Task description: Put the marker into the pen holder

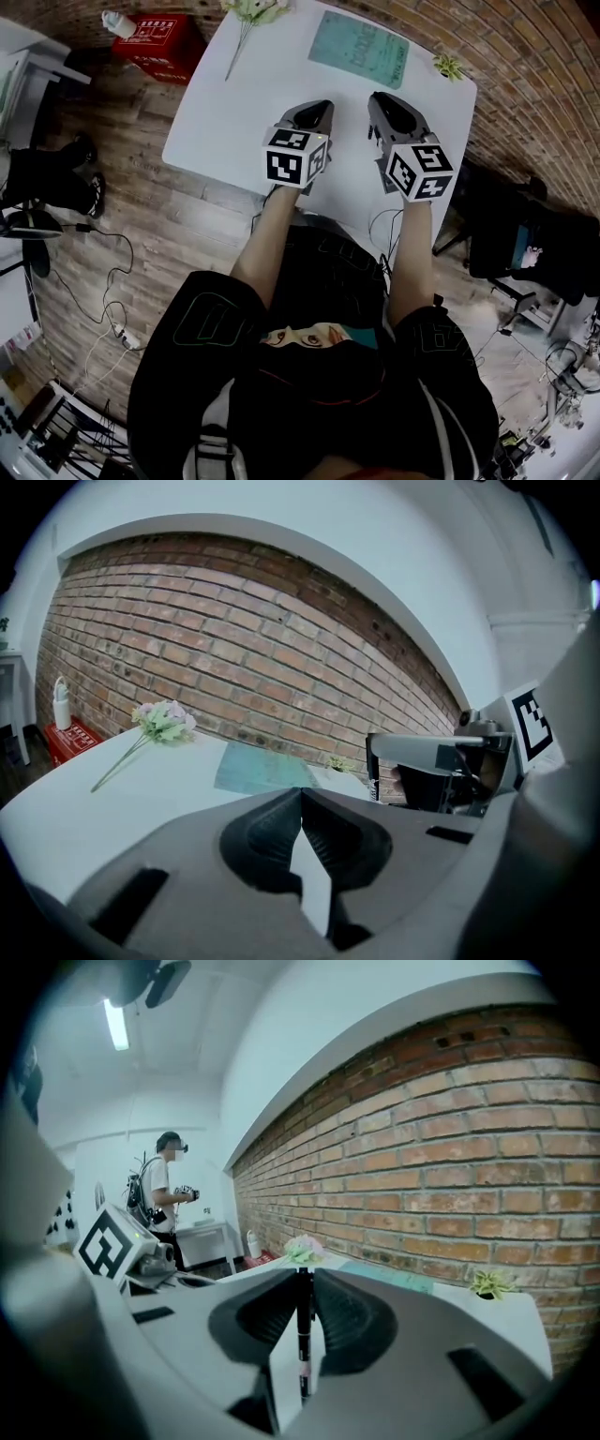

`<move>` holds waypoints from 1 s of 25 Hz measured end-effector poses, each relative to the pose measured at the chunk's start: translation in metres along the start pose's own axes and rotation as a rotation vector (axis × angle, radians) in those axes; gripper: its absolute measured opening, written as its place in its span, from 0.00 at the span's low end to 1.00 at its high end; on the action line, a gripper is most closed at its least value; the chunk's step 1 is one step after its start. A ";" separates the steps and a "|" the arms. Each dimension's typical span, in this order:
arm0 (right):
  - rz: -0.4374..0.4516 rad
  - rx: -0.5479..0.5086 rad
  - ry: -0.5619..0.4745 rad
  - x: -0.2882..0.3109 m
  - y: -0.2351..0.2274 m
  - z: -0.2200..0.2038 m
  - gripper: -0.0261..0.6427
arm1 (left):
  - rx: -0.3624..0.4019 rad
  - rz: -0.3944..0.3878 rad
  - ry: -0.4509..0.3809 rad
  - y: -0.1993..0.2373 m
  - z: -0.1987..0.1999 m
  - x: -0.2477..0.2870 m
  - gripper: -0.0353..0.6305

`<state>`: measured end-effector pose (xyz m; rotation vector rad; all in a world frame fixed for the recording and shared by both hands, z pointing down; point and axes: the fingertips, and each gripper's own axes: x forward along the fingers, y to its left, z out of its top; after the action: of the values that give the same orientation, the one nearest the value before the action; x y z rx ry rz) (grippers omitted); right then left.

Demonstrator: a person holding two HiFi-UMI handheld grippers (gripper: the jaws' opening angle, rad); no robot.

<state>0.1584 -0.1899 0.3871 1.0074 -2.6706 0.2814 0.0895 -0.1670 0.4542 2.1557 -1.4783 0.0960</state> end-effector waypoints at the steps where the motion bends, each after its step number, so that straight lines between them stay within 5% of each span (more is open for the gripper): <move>1: -0.010 0.019 -0.021 -0.006 -0.004 0.004 0.13 | 0.011 -0.008 0.001 -0.004 0.002 0.002 0.06; 25: -0.219 0.166 -0.170 -0.103 -0.089 0.011 0.14 | 0.137 -0.169 0.066 -0.089 0.008 0.048 0.06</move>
<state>0.2899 -0.1955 0.3514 1.4212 -2.6866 0.3930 0.1858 -0.1874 0.4302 2.3545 -1.2801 0.2118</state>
